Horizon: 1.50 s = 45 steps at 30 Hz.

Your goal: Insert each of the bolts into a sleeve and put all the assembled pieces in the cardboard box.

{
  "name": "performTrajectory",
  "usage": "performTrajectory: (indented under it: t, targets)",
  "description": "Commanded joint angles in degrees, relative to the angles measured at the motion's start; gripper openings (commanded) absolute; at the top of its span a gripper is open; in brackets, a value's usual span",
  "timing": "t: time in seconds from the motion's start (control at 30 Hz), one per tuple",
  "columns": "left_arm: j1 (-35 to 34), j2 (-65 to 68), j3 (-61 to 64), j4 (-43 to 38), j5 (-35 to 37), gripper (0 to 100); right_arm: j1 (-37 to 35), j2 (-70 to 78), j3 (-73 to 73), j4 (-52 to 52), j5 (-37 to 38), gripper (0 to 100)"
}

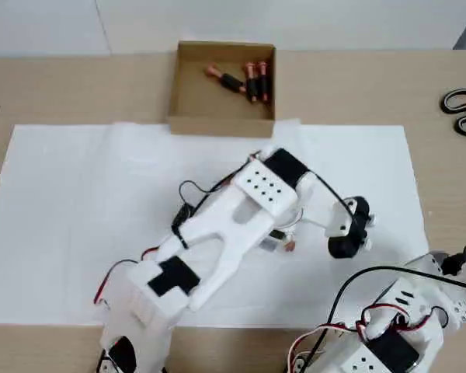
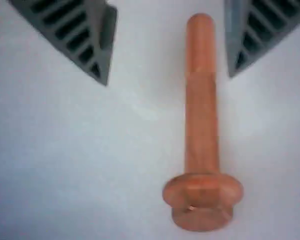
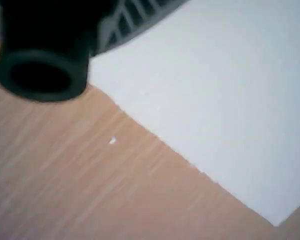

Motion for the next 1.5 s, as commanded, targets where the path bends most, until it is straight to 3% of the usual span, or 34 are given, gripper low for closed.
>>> performTrajectory:
  t: [0.0, 0.9, 1.13, 1.47]
  targets:
    - [0.00, 1.23, -5.76, 0.09, 0.18, 15, 0.75, -0.22, -0.70, -1.54, 0.00, 0.3]
    - [0.26, 14.68, -10.33, -0.18, 0.18, 15, 0.66, -0.22, -0.79, -1.54, 0.09, 0.3]
    - [0.18, 15.12, -15.52, -0.18, 0.26, 1, 0.75, -0.22, -0.79, -1.54, 0.09, 0.3]
    - [0.18, 14.15, -23.78, 1.14, 9.67, 1, 0.66, -0.22, -0.79, -1.54, 0.09, 0.3]
